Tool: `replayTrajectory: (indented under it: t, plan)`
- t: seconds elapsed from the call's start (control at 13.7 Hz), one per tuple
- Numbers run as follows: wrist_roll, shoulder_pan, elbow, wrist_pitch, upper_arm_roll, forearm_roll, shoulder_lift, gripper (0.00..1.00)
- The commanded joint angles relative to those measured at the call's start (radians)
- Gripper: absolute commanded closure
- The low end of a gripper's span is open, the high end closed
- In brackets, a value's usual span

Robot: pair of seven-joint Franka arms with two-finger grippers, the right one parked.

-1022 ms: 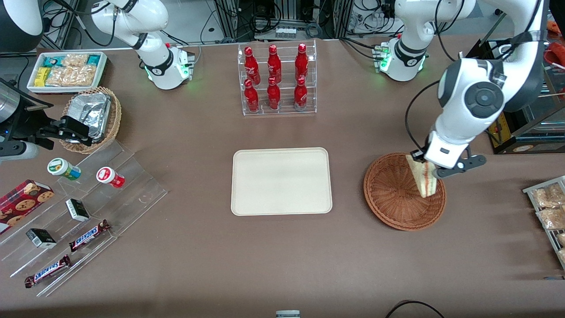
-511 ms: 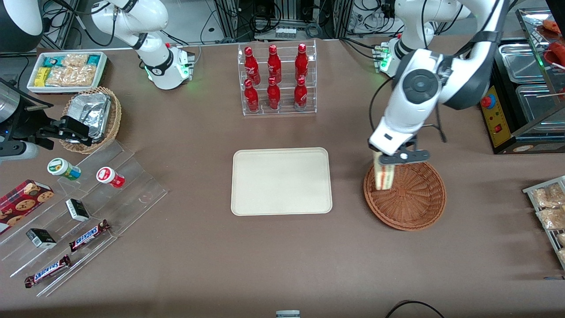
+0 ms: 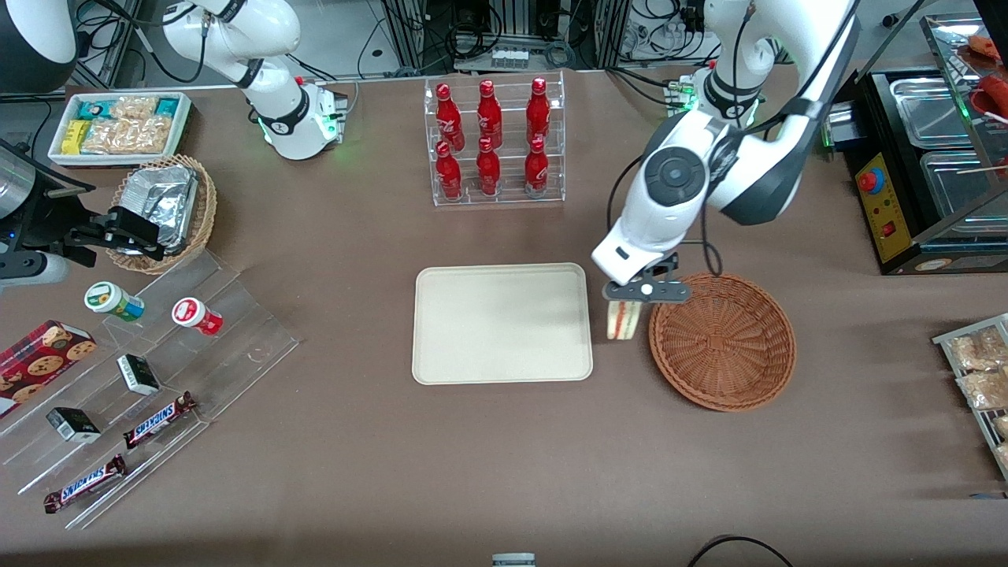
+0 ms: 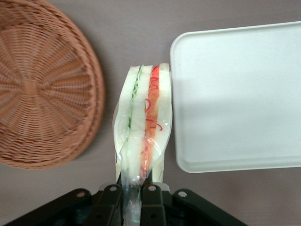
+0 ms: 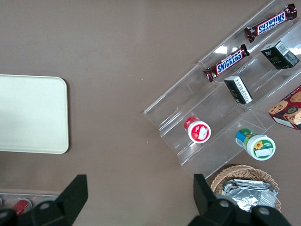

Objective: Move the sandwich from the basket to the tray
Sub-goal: 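Carry the sandwich over the white tray with the left gripper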

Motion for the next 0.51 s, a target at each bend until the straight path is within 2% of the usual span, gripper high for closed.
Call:
replayTrajectory:
  t: [0.0, 0.22, 0.44]
  plan:
    - [-0.158, -0.069, 0.122, -0.013, -0.002, 0.025, 0.106, 1.00]
    - [-0.318, -0.097, 0.184, -0.013, -0.020, 0.123, 0.198, 1.00]
    - [-0.379, -0.108, 0.248, -0.003, -0.038, 0.151, 0.273, 1.00]
